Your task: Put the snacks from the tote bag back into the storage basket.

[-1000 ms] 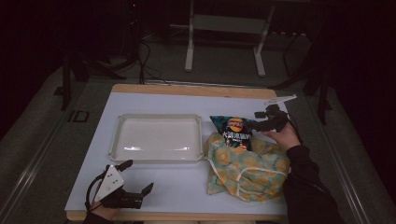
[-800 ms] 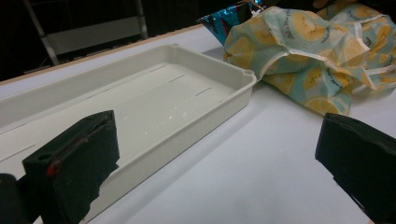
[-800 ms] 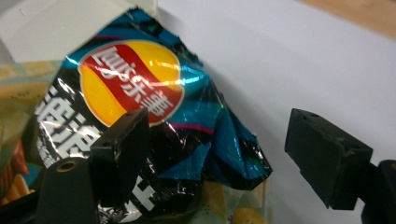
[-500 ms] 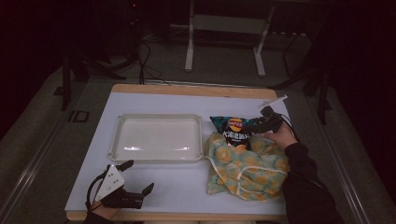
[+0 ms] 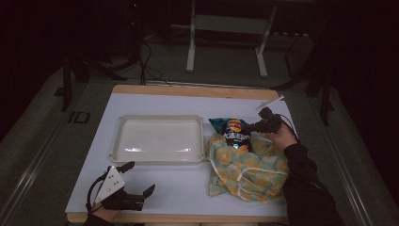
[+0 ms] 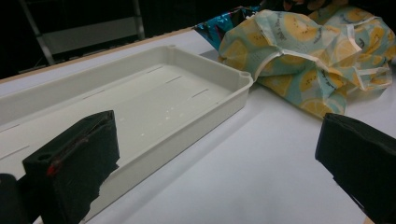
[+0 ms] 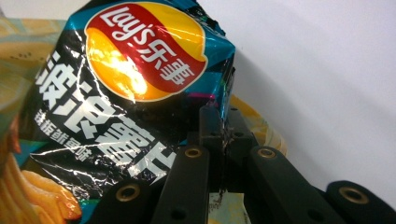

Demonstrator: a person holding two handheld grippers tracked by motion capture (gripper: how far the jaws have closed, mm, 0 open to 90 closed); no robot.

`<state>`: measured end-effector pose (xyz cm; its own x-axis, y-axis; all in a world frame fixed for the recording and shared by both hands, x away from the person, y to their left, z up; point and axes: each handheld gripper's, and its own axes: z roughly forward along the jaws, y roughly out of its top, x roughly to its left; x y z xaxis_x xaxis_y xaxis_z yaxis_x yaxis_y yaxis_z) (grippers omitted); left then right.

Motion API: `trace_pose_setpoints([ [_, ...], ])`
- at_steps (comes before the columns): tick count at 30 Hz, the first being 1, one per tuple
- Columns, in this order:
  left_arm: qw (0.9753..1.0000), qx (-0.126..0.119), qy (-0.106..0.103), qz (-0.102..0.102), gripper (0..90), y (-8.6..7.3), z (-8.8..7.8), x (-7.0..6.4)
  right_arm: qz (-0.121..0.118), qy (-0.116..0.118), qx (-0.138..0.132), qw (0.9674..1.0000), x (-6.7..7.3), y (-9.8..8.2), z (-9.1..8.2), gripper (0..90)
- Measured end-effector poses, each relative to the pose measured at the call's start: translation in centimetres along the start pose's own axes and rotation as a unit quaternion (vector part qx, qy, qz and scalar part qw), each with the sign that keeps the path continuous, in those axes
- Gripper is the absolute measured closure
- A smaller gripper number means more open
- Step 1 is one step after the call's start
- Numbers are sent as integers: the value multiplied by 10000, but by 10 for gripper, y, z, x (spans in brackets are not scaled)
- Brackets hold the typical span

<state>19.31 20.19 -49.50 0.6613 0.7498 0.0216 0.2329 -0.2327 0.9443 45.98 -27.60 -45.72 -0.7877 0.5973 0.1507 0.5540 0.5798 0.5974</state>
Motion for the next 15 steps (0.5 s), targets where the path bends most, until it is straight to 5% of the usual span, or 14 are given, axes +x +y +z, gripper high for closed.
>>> trace_pose_setpoints([
  [15,10000,5,25,0,1,0,0,0,-337,-169,-443,9983,19,5,-44,895],
])
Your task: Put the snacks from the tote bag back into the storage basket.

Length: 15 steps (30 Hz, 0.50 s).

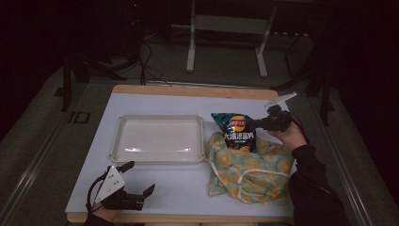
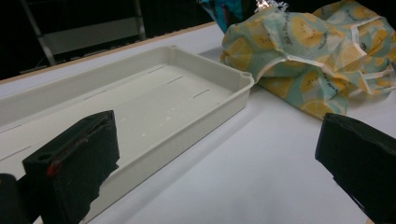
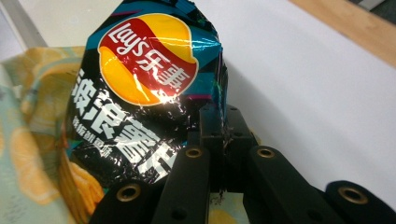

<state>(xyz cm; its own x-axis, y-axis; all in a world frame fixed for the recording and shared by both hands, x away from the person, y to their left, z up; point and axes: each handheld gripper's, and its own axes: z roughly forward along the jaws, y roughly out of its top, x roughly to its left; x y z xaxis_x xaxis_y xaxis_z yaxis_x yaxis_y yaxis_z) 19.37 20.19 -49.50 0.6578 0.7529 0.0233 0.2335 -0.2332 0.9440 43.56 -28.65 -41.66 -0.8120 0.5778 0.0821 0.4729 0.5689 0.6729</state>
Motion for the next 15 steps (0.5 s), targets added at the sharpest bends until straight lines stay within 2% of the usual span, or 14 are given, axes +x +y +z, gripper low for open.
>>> trace_pose_setpoints([
  [12,10000,1,5,17,1,1,0,0,-143,-37,-290,9995,11,6,-37,897],
  [15,10000,7,13,31,1,1,0,0,-139,-21,-432,9990,13,8,-48,896],
])
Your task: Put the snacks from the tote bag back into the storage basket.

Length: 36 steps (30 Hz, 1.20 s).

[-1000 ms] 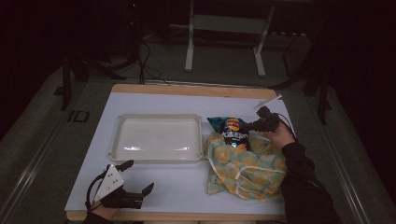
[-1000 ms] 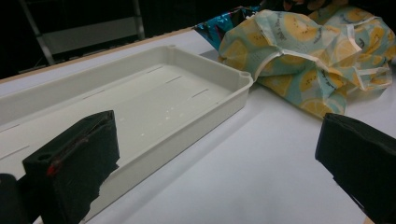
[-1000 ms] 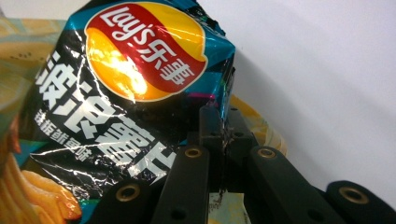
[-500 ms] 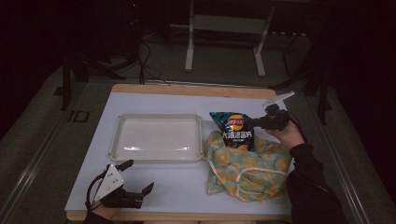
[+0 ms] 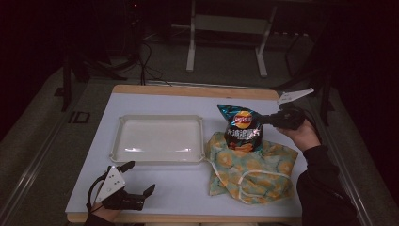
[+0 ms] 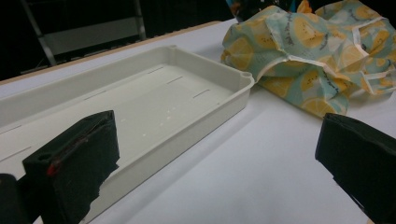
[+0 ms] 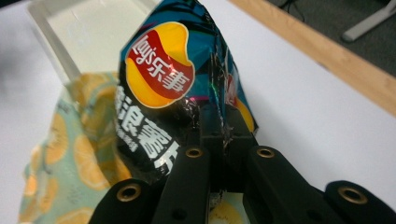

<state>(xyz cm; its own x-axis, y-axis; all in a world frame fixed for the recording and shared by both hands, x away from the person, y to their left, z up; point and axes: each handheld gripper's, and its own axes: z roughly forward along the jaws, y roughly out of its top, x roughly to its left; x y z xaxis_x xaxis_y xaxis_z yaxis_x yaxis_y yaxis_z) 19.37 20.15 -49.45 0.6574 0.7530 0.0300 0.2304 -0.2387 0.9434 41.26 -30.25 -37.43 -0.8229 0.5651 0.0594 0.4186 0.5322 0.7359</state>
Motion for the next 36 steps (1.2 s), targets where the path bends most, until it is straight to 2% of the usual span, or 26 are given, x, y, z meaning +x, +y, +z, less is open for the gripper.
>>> trace_pose_setpoints([
  [7,10000,11,-7,-2,1,0,1,0,-59,-126,-127,9998,1,8,-21,896],
  [11,10000,2,2,-5,1,0,0,0,-133,-268,-254,9992,4,17,-39,897],
  [14,10000,-5,9,-8,1,0,0,0,-130,-304,-279,9991,4,18,-41,896],
  [15,10000,-6,4,-12,1,0,0,0,-138,-381,-369,9985,5,22,-49,897],
  [19,10000,5,-13,-4,1,0,1,-1,-143,-474,-557,9972,5,31,-62,897],
  [26,10000,4,-11,1,1,0,1,-1,-202,-768,-677,9945,6,53,-84,897],
  [30,10000,-8,-6,9,1,0,1,-1,-273,-883,-743,9929,9,68,-91,896],
  [36,10000,-17,-1,23,1,0,0,-1,-286,-913,-754,9926,16,86,-89,896],
])
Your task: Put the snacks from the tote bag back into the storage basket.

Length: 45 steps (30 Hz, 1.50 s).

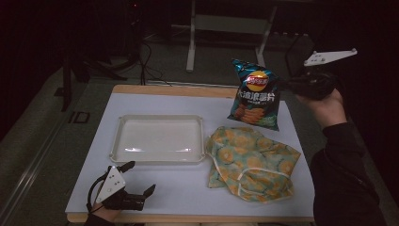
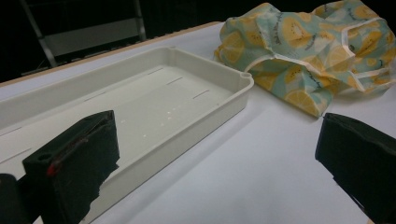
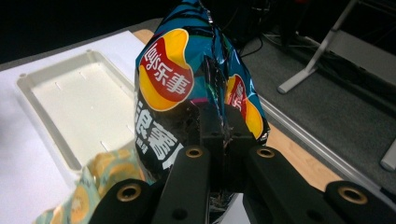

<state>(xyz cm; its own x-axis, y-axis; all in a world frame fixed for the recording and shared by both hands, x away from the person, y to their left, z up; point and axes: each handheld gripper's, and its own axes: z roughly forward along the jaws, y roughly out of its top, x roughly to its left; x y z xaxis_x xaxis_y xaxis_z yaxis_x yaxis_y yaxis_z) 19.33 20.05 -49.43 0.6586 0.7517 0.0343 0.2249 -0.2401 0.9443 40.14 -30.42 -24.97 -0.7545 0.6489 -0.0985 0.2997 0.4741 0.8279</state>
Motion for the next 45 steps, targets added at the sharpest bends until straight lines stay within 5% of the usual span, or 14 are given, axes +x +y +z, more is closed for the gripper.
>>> trace_pose_setpoints([
  [22,10000,-18,-32,63,1,0,-3,-2,-372,619,-157,9973,56,50,59,897],
  [45,9998,-77,-17,186,1,0,-4,-5,-762,1439,-213,9864,137,87,143,896],
])
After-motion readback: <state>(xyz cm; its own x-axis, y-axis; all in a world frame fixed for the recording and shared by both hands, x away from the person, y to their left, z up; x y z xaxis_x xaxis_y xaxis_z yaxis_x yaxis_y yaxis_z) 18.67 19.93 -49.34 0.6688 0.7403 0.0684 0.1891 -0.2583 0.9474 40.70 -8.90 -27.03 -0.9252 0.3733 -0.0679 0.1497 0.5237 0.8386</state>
